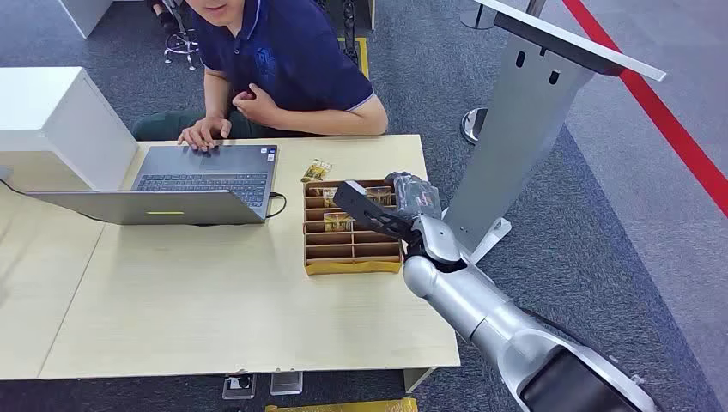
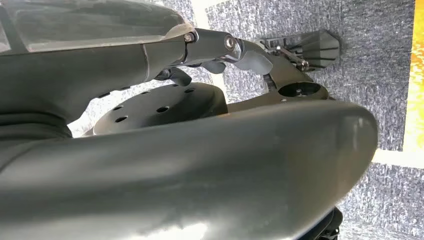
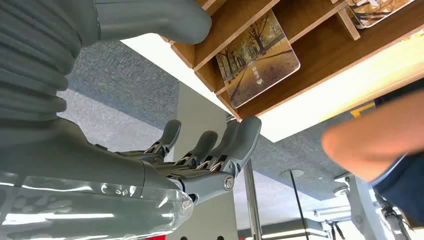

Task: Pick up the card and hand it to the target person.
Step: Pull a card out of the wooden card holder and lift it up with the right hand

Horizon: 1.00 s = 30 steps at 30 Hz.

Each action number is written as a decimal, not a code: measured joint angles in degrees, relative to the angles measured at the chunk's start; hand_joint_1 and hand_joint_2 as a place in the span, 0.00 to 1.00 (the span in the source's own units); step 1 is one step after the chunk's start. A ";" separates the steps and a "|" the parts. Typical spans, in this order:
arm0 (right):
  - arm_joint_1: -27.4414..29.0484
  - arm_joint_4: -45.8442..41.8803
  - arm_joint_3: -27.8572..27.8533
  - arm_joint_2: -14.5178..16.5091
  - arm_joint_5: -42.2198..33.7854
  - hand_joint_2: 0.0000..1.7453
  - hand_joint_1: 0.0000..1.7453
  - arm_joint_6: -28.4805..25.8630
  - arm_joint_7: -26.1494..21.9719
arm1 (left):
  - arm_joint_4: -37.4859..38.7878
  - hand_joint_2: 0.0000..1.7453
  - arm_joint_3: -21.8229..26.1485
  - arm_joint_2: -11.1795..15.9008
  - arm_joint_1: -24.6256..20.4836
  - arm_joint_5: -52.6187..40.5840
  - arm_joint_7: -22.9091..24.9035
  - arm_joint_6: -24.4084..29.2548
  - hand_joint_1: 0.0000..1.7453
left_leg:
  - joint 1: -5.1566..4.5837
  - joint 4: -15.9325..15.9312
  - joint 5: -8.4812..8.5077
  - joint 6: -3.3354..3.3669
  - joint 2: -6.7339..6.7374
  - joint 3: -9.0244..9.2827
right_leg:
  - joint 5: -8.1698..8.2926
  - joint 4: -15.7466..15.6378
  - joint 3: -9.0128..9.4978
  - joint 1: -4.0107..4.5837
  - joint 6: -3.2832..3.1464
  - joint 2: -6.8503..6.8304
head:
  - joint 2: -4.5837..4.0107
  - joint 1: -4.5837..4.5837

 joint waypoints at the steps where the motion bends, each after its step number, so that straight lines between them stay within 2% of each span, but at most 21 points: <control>1: 0.01 -0.03 0.00 -0.01 0.00 1.00 0.33 0.00 0.00 | 0.00 0.00 0.00 0.00 0.00 0.00 0.00 0.00 0.00 | 0.00 0.00 0.00 0.00 0.00 0.00 | 0.00 0.00 0.00 0.00 0.00 0.00 | 0.00 0.00; 30: 0.83 -2.25 -0.17 -0.67 0.34 1.00 0.32 0.23 0.05 | 0.00 0.00 0.07 0.00 0.13 0.17 -0.05 0.02 0.00 | 0.00 0.00 0.00 0.00 0.00 -0.01 | 0.00 0.00 0.00 0.00 0.00 0.00 | 0.00 -0.04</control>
